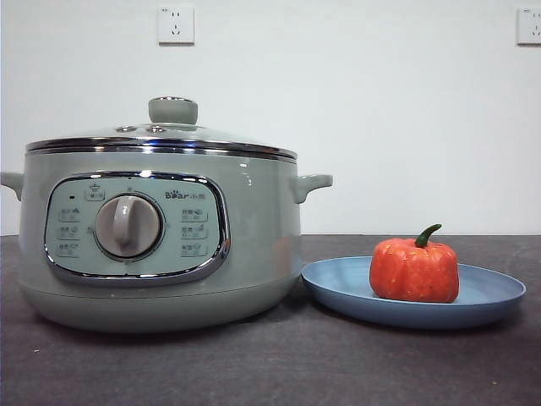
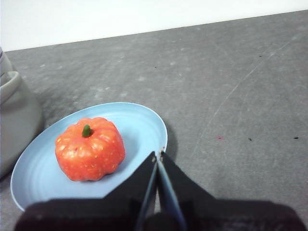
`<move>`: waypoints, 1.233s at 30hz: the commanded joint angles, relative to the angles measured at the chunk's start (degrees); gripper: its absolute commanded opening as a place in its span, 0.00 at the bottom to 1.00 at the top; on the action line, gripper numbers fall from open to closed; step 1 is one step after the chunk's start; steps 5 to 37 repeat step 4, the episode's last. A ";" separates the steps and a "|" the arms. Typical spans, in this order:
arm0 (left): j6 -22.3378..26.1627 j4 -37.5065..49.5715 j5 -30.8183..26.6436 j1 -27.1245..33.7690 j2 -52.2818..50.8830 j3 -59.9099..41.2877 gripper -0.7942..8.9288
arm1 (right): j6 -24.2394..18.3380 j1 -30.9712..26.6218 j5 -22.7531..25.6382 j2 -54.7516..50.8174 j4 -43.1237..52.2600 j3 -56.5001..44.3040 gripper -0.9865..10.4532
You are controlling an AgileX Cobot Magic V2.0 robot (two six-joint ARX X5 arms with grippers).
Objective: Take the pumpkin out from the steamer,put the pumpkin in the blue plate,close the lid
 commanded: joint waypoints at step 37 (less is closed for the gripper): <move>-0.22 -0.24 0.00 0.15 -0.20 -0.79 0.08 | 0.55 0.09 0.07 -0.11 0.11 -0.61 0.09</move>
